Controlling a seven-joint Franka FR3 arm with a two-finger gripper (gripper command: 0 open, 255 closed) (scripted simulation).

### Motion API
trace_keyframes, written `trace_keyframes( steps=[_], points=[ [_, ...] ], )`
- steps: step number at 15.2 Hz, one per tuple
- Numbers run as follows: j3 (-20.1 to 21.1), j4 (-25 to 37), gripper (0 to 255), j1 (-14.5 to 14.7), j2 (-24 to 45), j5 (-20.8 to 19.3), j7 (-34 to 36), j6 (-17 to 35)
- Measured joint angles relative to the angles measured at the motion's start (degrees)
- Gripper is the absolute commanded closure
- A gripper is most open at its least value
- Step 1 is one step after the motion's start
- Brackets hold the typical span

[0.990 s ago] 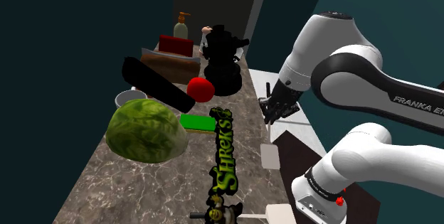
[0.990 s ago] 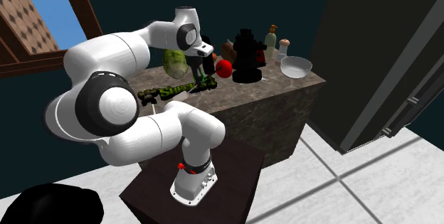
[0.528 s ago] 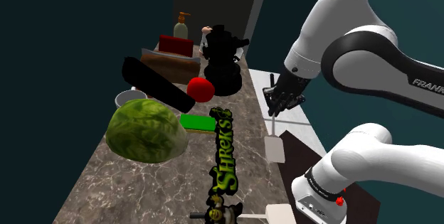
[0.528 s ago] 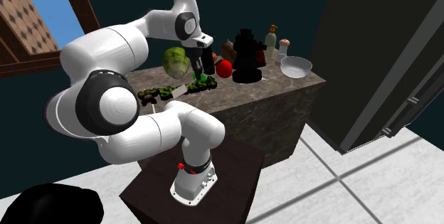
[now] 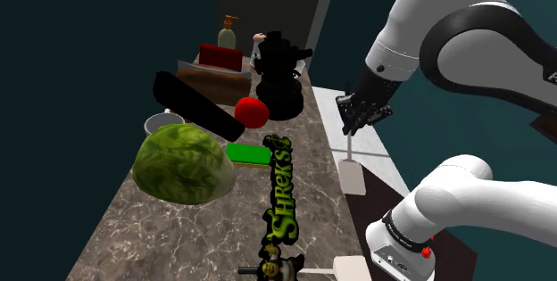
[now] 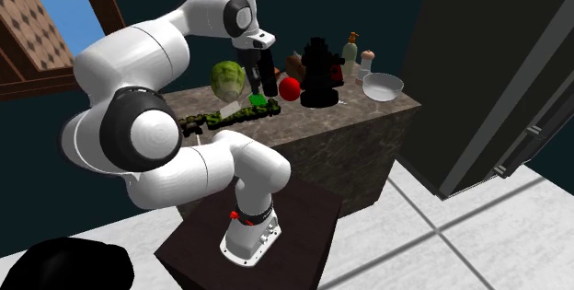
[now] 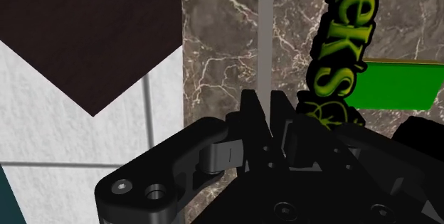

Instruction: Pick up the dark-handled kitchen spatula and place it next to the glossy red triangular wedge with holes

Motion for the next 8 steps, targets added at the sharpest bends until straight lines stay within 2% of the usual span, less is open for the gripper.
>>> trace_keyframes(
  steps=[4, 8],
  points=[
    [-1.4, 2.8, 255, -2.2, 4.0, -2.0, -1.9, 1.0],
    [-2.6, 6.0, 255, -5.7, 11.5, -4.7, -5.0, 5.1]
  ],
)
